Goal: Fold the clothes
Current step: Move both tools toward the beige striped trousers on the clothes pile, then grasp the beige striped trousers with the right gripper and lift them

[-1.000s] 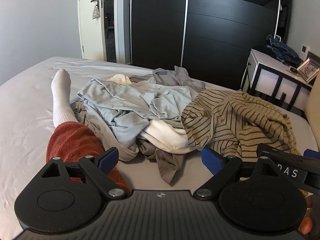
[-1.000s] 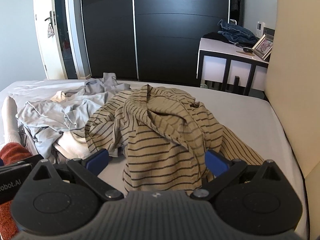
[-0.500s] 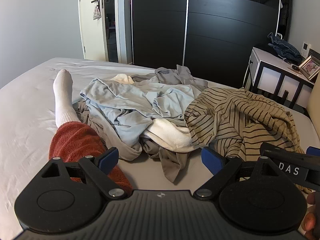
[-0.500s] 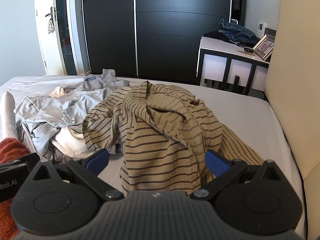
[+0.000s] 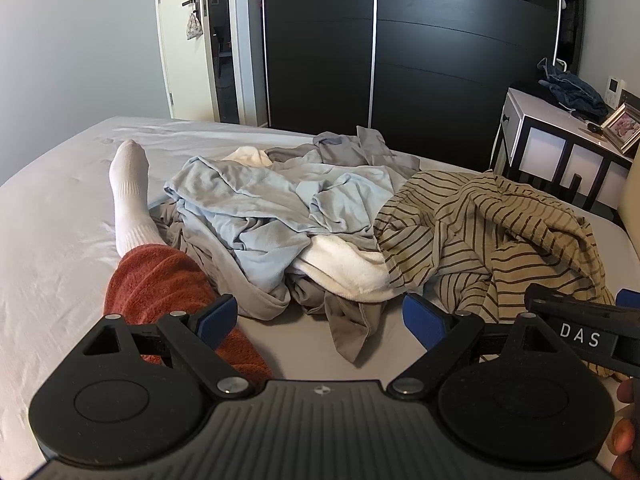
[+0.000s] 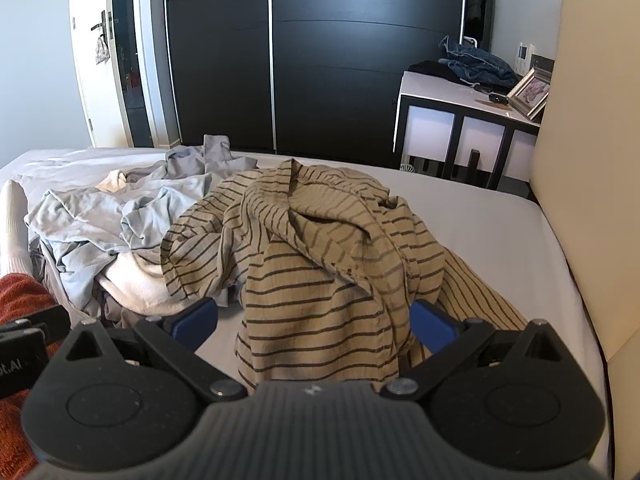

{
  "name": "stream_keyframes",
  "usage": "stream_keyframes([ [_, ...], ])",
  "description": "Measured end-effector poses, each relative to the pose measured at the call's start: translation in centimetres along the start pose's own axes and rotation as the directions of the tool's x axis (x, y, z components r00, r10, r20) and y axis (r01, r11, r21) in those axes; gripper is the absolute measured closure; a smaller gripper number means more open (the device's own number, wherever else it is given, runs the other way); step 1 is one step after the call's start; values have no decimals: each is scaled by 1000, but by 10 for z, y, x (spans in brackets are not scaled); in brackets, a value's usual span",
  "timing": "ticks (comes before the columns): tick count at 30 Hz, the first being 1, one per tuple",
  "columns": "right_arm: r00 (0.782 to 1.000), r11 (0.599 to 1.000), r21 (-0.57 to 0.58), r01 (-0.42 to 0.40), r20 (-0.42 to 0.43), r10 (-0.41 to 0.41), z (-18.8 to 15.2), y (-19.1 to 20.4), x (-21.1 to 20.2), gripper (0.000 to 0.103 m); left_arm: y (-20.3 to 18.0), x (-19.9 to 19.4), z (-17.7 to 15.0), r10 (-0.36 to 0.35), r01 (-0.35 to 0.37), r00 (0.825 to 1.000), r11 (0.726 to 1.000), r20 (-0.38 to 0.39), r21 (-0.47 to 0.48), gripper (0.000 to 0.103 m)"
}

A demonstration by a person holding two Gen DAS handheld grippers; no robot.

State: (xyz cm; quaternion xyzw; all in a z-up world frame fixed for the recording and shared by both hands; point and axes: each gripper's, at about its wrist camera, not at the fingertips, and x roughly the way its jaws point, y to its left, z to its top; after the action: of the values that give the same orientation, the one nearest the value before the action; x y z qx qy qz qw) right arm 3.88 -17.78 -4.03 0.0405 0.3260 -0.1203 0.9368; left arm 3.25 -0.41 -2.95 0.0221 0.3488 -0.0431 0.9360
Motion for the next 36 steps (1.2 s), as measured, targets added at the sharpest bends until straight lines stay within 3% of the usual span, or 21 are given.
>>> stream_keyframes([
  [5,1000,1000,4,-8,14,8,3,-7,10,0,-1,0,0,4,-4,1000,1000,-1,9,0],
  [8,998,998,12,-54,39,54,10,-17,23,0,2,1,1,12,-12,1000,1000,-1,10,0],
  [12,998,999,28,-44,43,43,22,-31,44,3,7,3,2,27,-27,1000,1000,-6,1,0],
  [14,998,998,32,-57,30,56,27,-37,53,18,9,3,3,31,-31,999,1000,-8,-4,0],
  [15,998,997,32,-65,21,64,29,-39,57,31,10,3,3,33,-33,999,999,-8,-6,0],
  [17,997,996,35,-82,7,82,35,-42,63,44,12,2,4,36,-36,999,999,-6,-10,0],
  [19,994,993,39,-112,7,112,40,-45,65,78,13,0,4,40,-40,999,999,-2,-9,0],
  [22,984,984,16,-177,39,176,54,-43,59,94,15,-6,5,53,-53,999,999,6,-6,0],
  [24,972,975,-5,-223,74,223,66,-38,50,96,20,-12,6,66,-66,998,998,17,-12,0],
  [28,928,941,-70,-330,157,337,97,-20,26,97,34,-26,10,97,-95,994,995,46,-44,0],
  [30,889,909,-112,-401,190,416,119,-1,9,97,45,-36,13,120,-116,991,991,66,-69,0],
  [34,796,830,-201,-521,238,557,156,38,-26,97,70,-60,17,176,-164,979,979,104,-118,0],
  [36,728,775,-259,-577,267,631,173,63,-52,97,87,-76,18,215,-195,969,969,124,-150,0],
])
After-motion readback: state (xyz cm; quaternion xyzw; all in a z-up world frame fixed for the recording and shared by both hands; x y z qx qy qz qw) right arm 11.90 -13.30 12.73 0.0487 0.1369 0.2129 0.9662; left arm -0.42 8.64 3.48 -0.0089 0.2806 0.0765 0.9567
